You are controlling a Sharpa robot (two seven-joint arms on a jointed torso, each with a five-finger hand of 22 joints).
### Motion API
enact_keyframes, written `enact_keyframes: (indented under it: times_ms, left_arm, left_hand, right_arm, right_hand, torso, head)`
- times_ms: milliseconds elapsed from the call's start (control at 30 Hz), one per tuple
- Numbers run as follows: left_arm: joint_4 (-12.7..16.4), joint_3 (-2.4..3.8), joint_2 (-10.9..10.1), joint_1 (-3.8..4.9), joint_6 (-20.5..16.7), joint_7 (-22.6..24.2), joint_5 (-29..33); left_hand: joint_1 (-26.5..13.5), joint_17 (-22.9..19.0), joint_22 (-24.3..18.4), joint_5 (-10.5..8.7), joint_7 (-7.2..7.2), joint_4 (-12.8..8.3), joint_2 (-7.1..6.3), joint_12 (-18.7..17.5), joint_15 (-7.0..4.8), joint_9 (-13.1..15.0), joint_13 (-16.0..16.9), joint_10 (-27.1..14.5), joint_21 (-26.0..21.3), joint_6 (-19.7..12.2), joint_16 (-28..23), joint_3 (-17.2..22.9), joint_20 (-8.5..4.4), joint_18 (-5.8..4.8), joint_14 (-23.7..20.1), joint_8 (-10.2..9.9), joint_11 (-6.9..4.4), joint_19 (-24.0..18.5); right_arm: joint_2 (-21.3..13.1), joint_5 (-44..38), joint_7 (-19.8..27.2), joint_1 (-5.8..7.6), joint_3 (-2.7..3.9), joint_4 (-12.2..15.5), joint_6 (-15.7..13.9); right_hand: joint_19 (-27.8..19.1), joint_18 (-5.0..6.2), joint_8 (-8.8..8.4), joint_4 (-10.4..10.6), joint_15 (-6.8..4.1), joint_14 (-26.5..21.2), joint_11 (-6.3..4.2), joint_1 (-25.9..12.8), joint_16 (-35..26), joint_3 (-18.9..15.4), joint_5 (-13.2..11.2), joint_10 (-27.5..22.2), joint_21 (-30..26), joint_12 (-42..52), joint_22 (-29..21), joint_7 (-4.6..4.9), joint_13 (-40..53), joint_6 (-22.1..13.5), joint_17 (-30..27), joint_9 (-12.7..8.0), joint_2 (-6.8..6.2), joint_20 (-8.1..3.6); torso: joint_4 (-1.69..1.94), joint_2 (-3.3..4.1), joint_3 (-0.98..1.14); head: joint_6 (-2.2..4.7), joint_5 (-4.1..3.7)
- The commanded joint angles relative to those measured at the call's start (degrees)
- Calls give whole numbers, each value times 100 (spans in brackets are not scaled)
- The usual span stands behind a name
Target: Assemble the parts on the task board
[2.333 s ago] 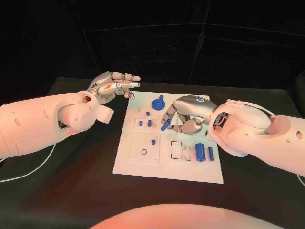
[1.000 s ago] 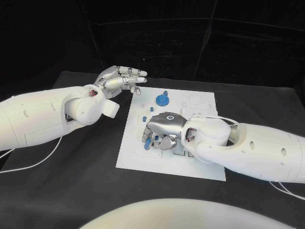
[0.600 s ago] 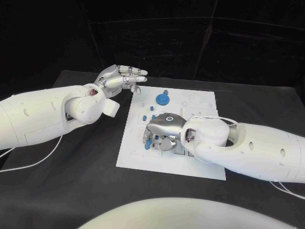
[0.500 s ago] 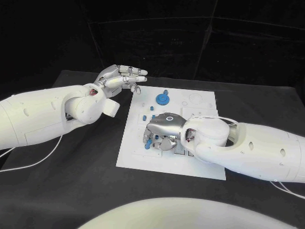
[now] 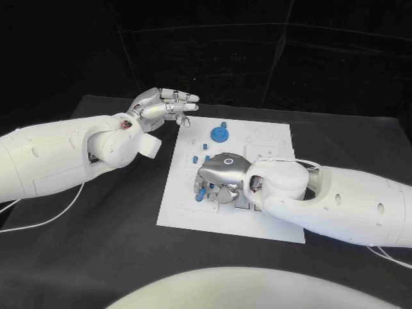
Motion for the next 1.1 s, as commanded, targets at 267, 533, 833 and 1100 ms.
enact_keyframes:
  times_ms: [267,533,833,1100]
  left_arm:
    - [-3,5,17,8,82,12,12]
    - [-3,5,18,8,81,0,7]
    - [-2,4,14,8,95,-20,-19]
    - [-6,4,14,8,121,-39,-22]
  left_hand:
    - [24,-6,-6,18,14,2,41,29,-1,-9,9,-43,-27,-38,-40,-39,11,76,-33,24,12,-37]
    - [24,-6,-6,18,14,2,41,29,-1,-9,9,-43,-27,-38,-40,-39,11,76,-33,24,12,-37]
    - [19,-13,-12,18,17,6,43,41,2,-10,10,-56,-33,-46,-40,-53,14,76,-38,26,15,-40]
    - [16,-14,-13,18,19,7,42,42,4,-11,10,-61,-34,-50,-40,-56,14,76,-39,25,16,-41]
  right_arm:
    - [70,-146,-86,5,-3,-9,223]
    - [130,-116,-1,5,-6,-36,159]
    - [119,-92,2,5,-11,-40,-303]
    - [21,10,161,1,-12,26,-945]
  right_hand:
    - [-59,-17,-12,26,32,80,27,-167,31,-77,86,5,-9,-68,-47,3,2,4,-6,-2,-77,14]
    - [-215,25,-83,176,112,-9,123,-535,-61,-437,332,-235,-177,-212,-274,83,-4,-324,-135,-80,-399,78]
    - [-318,62,-86,269,172,-91,201,-601,-166,-942,377,-557,-322,-274,-467,160,-1,-672,-296,-116,-430,137]
    - [-640,175,-86,323,245,-373,281,-472,-664,-1466,397,-1037,-803,-272,-1106,220,-5,-1027,-895,-121,-342,208]
  torso:
    - [1,0,-2]
    - [2,0,-4]
    - [2,-2,-3]
    - [-4,1,2]
  head:
    - [-6,-3]
    - [-7,-16]
    - [22,-30]
    - [47,-44]
